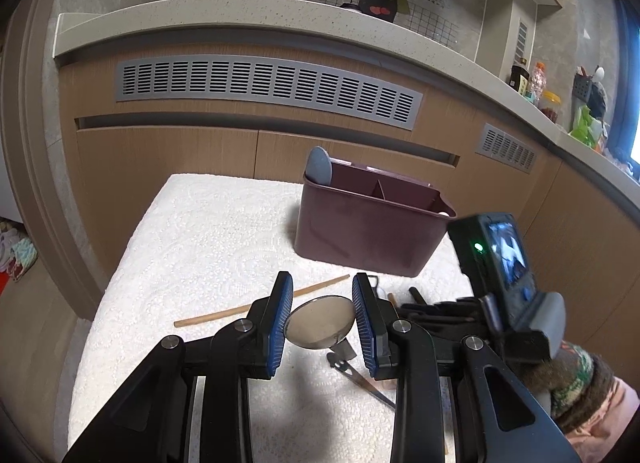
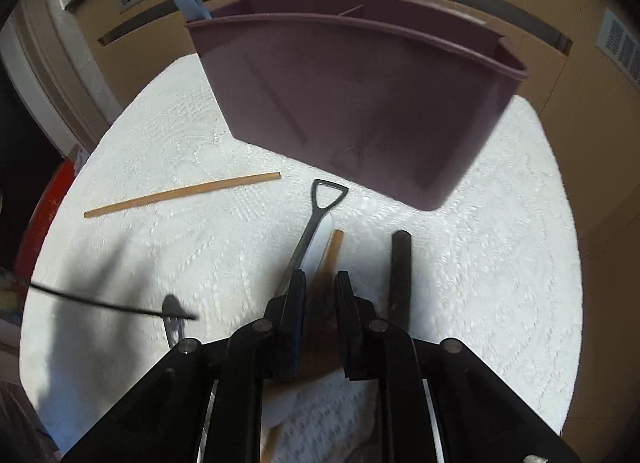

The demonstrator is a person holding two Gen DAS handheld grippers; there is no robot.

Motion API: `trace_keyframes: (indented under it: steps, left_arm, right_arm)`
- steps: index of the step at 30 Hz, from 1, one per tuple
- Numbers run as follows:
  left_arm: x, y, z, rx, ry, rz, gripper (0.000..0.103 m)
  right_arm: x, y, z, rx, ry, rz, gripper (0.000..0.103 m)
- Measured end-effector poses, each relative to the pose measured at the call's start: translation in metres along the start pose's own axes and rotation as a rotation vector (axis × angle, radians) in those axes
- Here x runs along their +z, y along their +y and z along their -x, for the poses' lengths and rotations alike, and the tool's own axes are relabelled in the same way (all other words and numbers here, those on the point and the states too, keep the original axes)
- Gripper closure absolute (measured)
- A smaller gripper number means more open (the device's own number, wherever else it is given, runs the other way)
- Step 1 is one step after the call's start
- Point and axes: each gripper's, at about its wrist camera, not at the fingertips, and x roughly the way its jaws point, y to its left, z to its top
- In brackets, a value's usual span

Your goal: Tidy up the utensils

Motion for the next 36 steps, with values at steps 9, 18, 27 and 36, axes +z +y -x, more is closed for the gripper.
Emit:
trace_keyframes:
  steps: [9,18,27,36]
  left_arm:
    - [-0.004,0.005,0.006,-0.027,0.011,0.022,0.071]
    - [0.0,-0.006,0.026,-0.028,-0.018,-0.005,0.072]
    - [-0.007,-0.009,0.03,-0.041,0.037,-0.048,0.073]
    - [-0.066,0.015,-0.003,-0.013,0.329,-0.176,0.067]
  right_arm:
    - [-0.018,-0.008,0.028,0.033,-0.045,-0.005,0.099]
    - [-0.054,-0.019,0.113,0.059,-0.233,-0.01,0.099]
    - [-0.081,-0.02,0.098,0.001,-0.114,-0.006,0.073]
    - [-0.118,-0.034,0.099,-0.071,-0.132,-0.027,0.044]
